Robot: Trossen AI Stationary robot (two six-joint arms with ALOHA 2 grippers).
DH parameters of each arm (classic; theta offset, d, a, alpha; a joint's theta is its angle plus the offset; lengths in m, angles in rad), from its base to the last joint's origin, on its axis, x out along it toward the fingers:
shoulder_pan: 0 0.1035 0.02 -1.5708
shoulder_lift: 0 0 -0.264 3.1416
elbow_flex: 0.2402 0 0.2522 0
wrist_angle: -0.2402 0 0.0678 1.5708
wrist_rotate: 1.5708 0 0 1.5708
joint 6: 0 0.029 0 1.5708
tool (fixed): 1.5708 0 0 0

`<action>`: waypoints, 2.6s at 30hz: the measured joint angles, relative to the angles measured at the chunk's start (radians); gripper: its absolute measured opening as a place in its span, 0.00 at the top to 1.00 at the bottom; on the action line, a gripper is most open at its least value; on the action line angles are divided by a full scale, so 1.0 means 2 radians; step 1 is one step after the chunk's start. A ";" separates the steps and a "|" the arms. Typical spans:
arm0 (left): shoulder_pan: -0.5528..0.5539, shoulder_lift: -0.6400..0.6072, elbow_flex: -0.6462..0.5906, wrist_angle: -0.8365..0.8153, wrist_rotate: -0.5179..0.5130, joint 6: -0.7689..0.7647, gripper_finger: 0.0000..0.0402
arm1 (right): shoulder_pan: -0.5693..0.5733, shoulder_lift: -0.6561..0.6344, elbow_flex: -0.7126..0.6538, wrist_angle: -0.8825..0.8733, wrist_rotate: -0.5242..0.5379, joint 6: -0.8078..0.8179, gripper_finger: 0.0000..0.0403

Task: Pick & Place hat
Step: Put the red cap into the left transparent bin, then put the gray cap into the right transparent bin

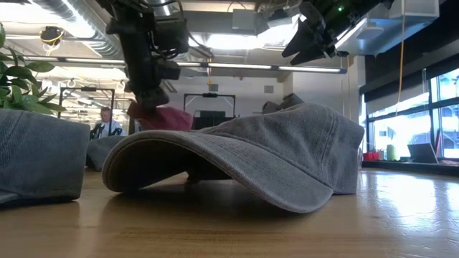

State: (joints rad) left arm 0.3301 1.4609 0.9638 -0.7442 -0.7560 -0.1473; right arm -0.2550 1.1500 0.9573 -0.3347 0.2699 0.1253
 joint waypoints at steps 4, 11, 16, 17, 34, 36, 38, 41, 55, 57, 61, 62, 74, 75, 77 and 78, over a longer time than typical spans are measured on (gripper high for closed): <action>-0.006 -0.002 0.003 -0.023 -0.004 -0.008 0.64 | 0.000 0.000 0.000 0.000 0.000 0.000 0.32; -0.016 -0.028 0.030 -0.025 0.008 -0.001 0.60 | 0.000 0.000 0.000 0.000 0.000 0.000 0.32; -0.015 -0.066 0.035 -0.020 0.061 -0.004 0.61 | 0.000 0.000 0.000 0.000 0.000 0.002 0.32; -0.015 -0.075 0.035 -0.020 0.094 -0.004 0.61 | 0.000 0.000 0.000 0.000 0.000 0.002 0.32; -0.079 -0.223 -0.156 0.037 0.268 -0.080 0.61 | 0.000 0.000 0.000 0.000 0.000 -0.001 0.32; -0.079 -0.228 -0.183 0.052 0.253 -0.075 0.61 | -0.002 0.000 0.000 0.000 0.000 -0.006 0.32; -0.075 -0.228 -0.203 0.059 0.232 -0.089 0.61 | -0.002 0.000 0.000 0.000 0.000 -0.011 0.32; -0.057 -0.224 -0.224 0.061 0.261 -0.114 0.61 | -0.002 0.000 0.000 0.000 0.000 -0.011 0.32; -0.044 -0.199 -0.292 0.113 0.282 -0.057 0.61 | -0.002 0.001 0.000 0.000 0.000 -0.012 0.32; -0.044 -0.195 -0.298 0.118 0.283 -0.056 0.61 | -0.002 0.001 0.000 0.000 0.000 -0.012 0.32; -0.043 -0.187 -0.299 0.129 0.287 -0.088 0.61 | -0.002 0.001 0.000 0.000 0.000 -0.011 0.32; -0.043 -0.184 -0.299 0.133 0.288 -0.090 0.61 | -0.002 0.001 0.000 0.000 0.000 -0.011 0.32; -0.043 -0.125 -0.295 0.189 0.342 -0.107 0.76 | -0.002 0.001 0.000 0.000 0.000 -0.012 0.32; -0.043 -0.125 -0.296 0.200 0.343 -0.104 0.79 | -0.002 0.001 0.000 0.000 0.000 -0.011 0.32; -0.044 -0.125 -0.298 0.217 0.344 -0.104 0.84 | -0.002 0.001 0.000 0.000 0.000 -0.011 0.32; -0.044 -0.125 -0.299 0.224 0.343 -0.104 0.86 | -0.002 0.001 0.000 0.000 0.000 -0.011 0.32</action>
State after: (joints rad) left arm 0.2428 1.2118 0.3657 -0.2970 -0.0692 -0.3557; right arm -0.2596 1.1511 0.9573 -0.3346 0.2699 0.1031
